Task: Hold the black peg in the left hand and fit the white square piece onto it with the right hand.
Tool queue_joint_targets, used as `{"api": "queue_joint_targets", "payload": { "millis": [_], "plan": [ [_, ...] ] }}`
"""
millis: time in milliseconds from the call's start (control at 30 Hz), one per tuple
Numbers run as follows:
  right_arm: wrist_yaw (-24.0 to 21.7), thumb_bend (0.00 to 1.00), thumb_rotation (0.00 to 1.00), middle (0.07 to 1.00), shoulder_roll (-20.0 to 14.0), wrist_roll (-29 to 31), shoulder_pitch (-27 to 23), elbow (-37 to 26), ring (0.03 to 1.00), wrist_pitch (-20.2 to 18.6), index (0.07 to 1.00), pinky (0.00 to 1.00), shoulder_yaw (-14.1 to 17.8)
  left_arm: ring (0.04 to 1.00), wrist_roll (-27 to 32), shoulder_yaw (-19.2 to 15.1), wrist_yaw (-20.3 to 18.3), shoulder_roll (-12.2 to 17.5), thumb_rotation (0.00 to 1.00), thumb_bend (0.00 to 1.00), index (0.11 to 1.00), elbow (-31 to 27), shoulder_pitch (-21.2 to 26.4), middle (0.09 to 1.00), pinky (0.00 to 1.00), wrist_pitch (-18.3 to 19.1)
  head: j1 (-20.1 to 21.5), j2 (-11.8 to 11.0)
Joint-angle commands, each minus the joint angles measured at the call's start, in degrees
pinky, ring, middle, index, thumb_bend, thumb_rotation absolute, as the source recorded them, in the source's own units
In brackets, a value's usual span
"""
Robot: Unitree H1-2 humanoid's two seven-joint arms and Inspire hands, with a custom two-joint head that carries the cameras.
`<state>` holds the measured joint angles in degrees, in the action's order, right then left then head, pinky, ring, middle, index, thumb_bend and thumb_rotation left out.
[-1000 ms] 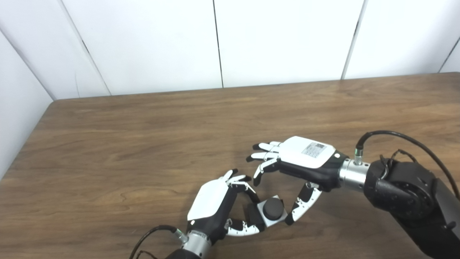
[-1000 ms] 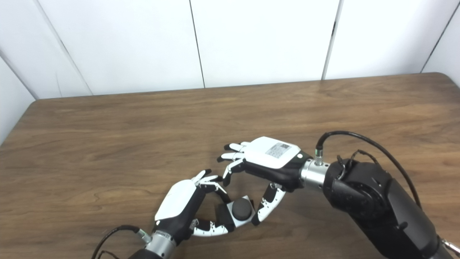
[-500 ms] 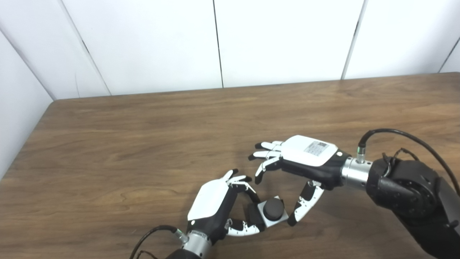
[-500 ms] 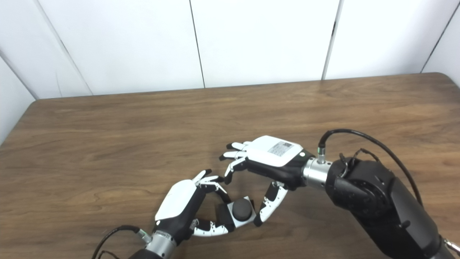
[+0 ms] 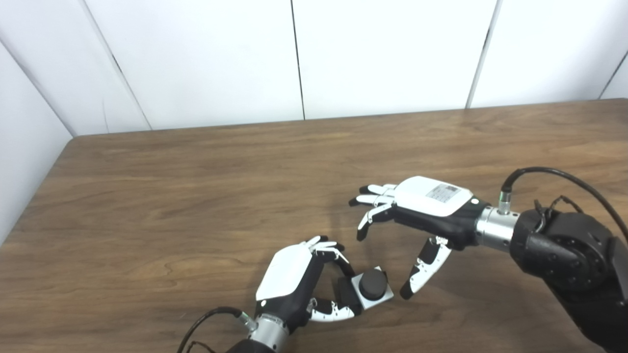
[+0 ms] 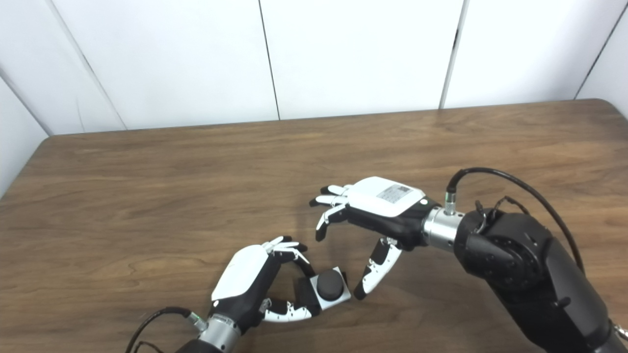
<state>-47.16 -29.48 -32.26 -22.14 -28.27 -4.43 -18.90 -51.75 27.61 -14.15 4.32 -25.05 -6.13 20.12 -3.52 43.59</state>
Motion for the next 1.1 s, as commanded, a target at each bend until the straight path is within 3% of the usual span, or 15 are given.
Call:
{"api": "queue_joint_targets", "payload": {
  "millis": [0,67,167,333,500,667,867,967,1033,1067],
  "plan": [
    [0.6,0.99,0.32,0.951,-0.8,0.4,-1.6,-1.8,1.0,-0.6,0.715,0.97,1.3,0.912,-1.1,-0.4,-0.4,-0.7,0.1,0.5,0.495,-0.6,0.0,0.819,0.92,0.4,0.0,0.0],
    [0.8,0.99,0.31,0.951,-0.9,0.3,-1.5,-1.7,1.0,-0.6,0.713,0.98,1.5,0.905,-1.2,-0.7,-0.4,-0.2,0.39,0.64,0.586,-0.5,0.2,0.821,0.91,0.2,0.0,-0.1],
    [0.8,0.99,0.31,0.951,-0.9,0.1,-1.5,-1.7,1.0,-0.8,0.71,0.98,1.7,0.906,-1.5,-1.0,-0.7,0.1,0.54,0.74,0.652,-0.6,0.3,0.831,0.91,0.2,0.1,-0.2],
    [1.3,0.99,0.3,0.949,-1.0,0.0,-1.5,-1.5,1.0,-0.7,0.706,0.98,2.3,0.927,-1.6,-2.3,-2.0,0.6,0.58,0.84,0.718,-1.5,0.1,0.859,0.89,1.0,0.4,-0.4],
    [1.2,0.98,0.3,0.95,-1.2,-0.3,-1.4,-1.6,1.0,-0.8,0.705,0.98,2.8,0.889,-2.2,-3.8,-0.8,1.6,0.63,0.93,0.751,-1.3,0.0,0.845,0.81,-1.0,0.5,-0.5],
    [1.4,0.98,0.3,0.949,-1.0,-0.4,-1.2,-1.8,1.0,-1.0,0.705,0.97,3.5,0.894,-0.9,-6.0,-0.6,1.6,0.62,0.99,0.789,-2.1,-0.7,0.856,0.83,-1.4,0.7,-0.8],
    [1.5,0.98,0.31,0.952,-0.9,-0.2,-0.2,-2.5,1.0,-2.4,0.711,0.96,5.0,0.911,1.7,-9.2,-2.0,2.2,0.63,1.0,0.828,-4.3,-2.1,0.876,0.88,-0.9,1.3,-1.6],
    [2.0,0.99,0.3,0.95,-0.7,0.4,1.0,-2.9,1.0,-3.9,0.717,0.96,6.5,0.904,6.2,-12.1,-1.5,3.1,0.64,0.99,0.833,-4.8,-2.5,0.868,0.86,-2.3,1.7,-2.1],
    [2.9,0.98,0.29,0.948,-0.5,1.6,2.3,-2.8,1.0,-5.0,0.73,0.95,8.1,0.894,9.3,-14.5,-0.8,4.0,0.69,0.95,0.855,-5.2,-3.0,0.864,0.83,-3.1,2.2,-2.4],
    [3.5,0.95,0.3,0.946,-0.6,2.2,3.0,-2.6,1.0,-5.0,0.742,0.95,8.9,0.901,10.3,-15.5,-0.6,4.5,0.77,0.88,0.871,-5.4,-3.2,0.872,0.83,-3.5,2.2,-2.5]
  ]
}}
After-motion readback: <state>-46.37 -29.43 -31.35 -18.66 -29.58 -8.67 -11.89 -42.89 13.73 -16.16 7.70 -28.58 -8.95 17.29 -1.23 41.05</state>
